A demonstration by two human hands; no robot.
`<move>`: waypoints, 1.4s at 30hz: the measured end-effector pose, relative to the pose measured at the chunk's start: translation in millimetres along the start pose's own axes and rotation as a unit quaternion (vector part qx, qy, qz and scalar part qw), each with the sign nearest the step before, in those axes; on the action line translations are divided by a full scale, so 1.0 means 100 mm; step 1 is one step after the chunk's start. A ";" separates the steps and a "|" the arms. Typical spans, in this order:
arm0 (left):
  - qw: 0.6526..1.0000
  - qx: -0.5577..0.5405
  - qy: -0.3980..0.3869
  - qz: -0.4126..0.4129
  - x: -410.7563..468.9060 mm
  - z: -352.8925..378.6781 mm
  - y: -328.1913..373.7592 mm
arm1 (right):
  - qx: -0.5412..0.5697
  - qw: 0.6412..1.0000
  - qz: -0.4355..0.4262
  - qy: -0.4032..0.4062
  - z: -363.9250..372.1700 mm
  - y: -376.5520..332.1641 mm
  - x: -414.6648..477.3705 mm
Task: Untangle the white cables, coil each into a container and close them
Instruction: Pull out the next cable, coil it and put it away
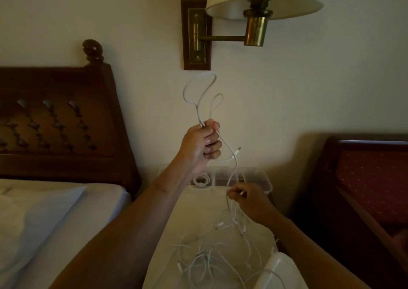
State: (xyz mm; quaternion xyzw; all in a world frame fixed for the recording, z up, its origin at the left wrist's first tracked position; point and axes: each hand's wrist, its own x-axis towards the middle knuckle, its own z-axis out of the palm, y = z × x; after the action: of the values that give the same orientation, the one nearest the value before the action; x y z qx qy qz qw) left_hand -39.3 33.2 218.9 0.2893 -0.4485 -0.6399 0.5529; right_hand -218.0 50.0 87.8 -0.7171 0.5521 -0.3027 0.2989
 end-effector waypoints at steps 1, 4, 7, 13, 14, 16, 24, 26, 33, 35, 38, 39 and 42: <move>1.000 0.006 -0.006 0.007 -0.01 0.00 0.05 | 0.015 1.000 -0.003 -0.013 -0.03 -0.03 0.02; 0.999 0.038 -0.009 0.032 -0.03 -0.02 0.14 | 0.152 0.983 0.001 -0.107 -0.12 -0.08 0.05; 0.998 0.041 0.005 0.043 -0.03 -0.05 0.22 | 0.055 0.978 -0.043 -0.197 -0.03 -0.04 0.04; 0.997 0.046 0.005 0.055 -0.08 -0.12 0.31 | -0.080 0.994 -0.006 -0.068 0.29 0.37 0.06; 0.997 0.049 0.004 0.058 -0.09 -0.14 0.31 | -0.080 0.994 0.013 -0.072 0.31 0.48 0.07; 0.997 0.051 0.003 0.062 -0.13 -0.19 0.30 | -0.106 0.988 0.044 -0.103 0.37 0.69 0.05; 0.947 0.258 0.180 0.065 -0.23 -0.65 -0.24 | 0.071 0.993 0.086 0.046 0.27 0.80 0.16; 0.918 0.338 0.203 0.040 -0.27 -0.78 -0.47 | 0.051 0.996 0.064 0.047 0.22 0.69 0.19; 0.897 0.410 0.161 -0.038 -0.33 -0.83 -1.04 | -0.104 0.989 -0.106 -0.019 0.08 0.24 0.27; 0.925 0.353 0.129 -0.051 -0.34 -0.79 -1.07 | -0.104 0.989 -0.107 -0.014 0.05 0.18 0.30; 0.943 0.325 0.053 -0.054 -0.37 -0.74 -1.09 | -0.100 0.989 -0.104 -0.018 0.04 0.14 0.31; 0.941 0.333 0.036 -0.053 -0.38 -0.72 -1.09 | -0.101 0.989 -0.104 -0.015 0.03 0.13 0.32; 0.932 0.358 0.024 -0.048 -0.36 -0.69 -1.09 | -0.098 0.989 -0.115 -0.005 0.03 0.10 0.35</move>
State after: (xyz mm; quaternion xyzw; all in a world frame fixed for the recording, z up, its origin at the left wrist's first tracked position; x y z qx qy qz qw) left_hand -20.5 49.5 87.0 0.5048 -0.6199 -0.4555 0.3917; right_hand -214.9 14.4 81.8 -0.8029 0.4916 -0.2761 0.1934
